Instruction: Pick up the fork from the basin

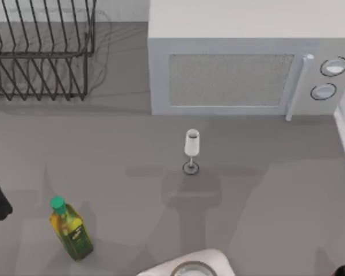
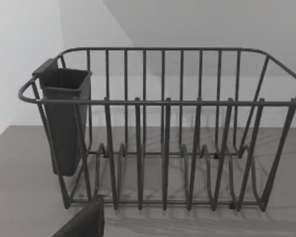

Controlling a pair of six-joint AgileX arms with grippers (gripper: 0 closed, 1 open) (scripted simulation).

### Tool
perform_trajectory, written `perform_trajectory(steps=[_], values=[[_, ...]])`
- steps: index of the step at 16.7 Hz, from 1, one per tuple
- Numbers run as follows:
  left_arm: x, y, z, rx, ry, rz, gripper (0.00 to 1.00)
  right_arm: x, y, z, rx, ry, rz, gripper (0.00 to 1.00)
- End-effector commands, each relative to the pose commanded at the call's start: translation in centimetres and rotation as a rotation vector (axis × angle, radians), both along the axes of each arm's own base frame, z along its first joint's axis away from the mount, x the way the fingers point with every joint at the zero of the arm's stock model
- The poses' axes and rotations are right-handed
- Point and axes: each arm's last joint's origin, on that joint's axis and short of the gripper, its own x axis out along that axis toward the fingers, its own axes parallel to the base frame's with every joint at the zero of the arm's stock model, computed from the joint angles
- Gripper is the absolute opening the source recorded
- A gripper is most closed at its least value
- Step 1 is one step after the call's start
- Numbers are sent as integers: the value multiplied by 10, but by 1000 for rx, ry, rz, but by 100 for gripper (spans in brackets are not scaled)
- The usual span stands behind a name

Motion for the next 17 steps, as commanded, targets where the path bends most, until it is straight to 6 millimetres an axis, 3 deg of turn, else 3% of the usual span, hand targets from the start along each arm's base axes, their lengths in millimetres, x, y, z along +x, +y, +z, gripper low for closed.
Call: perform_trajectory(steps=[2, 6, 10, 14, 17], values=[[0, 0, 0, 0, 0, 0, 100, -19, 36, 7, -8, 55, -55, 0], [0, 0, 0, 0, 0, 0, 100, -73, 129, 31, -58, 113, -116, 0], [0, 0, 0, 0, 0, 0, 100, -135, 216, 60, -55, 31, -26, 0], [0, 0, 0, 0, 0, 0, 100, -178, 253, 76, -18, -32, 73, 0], [0, 0, 0, 0, 0, 0, 100, -184, 257, 79, -8, -43, 97, 0]])
